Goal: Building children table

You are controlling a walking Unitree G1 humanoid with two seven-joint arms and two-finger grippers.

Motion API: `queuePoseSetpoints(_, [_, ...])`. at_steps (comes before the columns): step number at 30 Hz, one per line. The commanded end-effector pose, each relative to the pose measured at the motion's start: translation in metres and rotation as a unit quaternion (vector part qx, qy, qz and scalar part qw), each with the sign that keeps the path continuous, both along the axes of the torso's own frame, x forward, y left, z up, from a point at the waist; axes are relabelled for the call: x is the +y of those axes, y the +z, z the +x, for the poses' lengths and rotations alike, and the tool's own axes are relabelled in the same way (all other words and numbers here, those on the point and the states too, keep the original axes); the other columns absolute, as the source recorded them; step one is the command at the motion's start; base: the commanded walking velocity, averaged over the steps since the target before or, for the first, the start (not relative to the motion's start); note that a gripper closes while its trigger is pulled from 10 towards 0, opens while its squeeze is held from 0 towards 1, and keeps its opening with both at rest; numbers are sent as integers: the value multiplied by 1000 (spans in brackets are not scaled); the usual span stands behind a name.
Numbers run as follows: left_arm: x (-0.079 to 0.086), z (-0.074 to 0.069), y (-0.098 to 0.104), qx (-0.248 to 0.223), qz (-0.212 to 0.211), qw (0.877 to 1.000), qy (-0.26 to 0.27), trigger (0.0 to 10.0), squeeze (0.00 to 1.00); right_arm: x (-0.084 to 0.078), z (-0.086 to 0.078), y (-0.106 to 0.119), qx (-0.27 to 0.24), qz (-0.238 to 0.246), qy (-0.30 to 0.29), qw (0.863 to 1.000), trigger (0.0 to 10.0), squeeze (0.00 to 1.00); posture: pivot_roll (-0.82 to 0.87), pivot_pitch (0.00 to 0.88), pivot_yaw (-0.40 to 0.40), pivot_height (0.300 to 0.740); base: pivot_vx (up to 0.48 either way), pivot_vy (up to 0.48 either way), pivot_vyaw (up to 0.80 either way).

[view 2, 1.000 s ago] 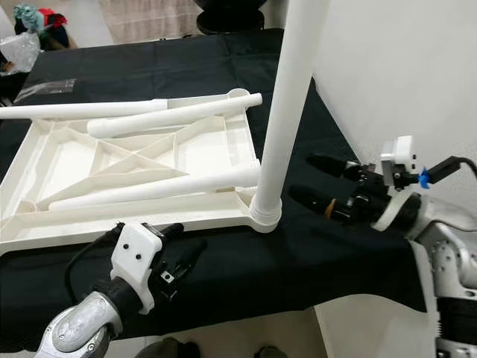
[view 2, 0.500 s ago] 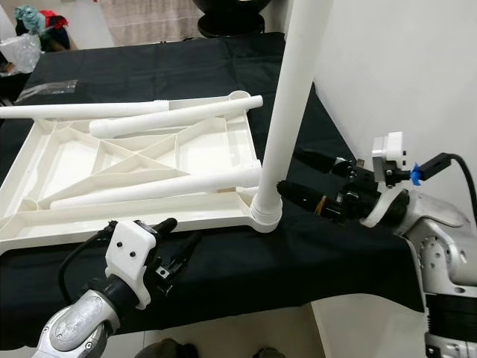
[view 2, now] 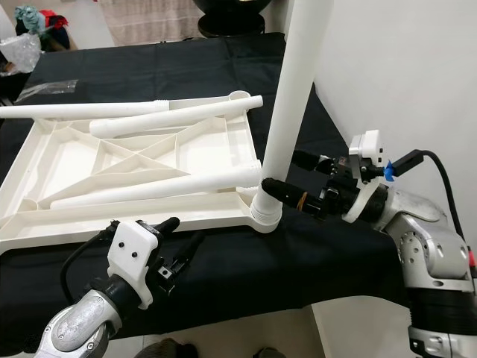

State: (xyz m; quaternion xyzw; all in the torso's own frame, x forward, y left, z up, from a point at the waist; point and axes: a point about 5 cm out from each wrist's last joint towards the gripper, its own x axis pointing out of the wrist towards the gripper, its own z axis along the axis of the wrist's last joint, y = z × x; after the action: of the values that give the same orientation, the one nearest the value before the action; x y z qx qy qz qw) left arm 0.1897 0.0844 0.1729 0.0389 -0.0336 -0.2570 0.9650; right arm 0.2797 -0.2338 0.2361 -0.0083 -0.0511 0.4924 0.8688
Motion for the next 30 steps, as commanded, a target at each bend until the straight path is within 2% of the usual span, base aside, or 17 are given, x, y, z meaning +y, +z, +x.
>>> queuePoseSetpoints(1, [-1,-1,-1,0,3,1000,-4,10000,0,5,2,0,-8,-3,-1,1000,10000,0,29,150,6,740,0,0,0])
queuePoseSetpoints(17, [-2,-4,-4,5,4,1000,-7,10000,0,11,6,3,-19,4,-6,1000,10000,0,28,139,4,740,0,0,0])
queuePoseSetpoints(30, [-2,-1,-3,3,5,1000,-7,10000,0,26,9,10,-22,11,16,1000,10000,0,28,152,0,740,0,0,0])
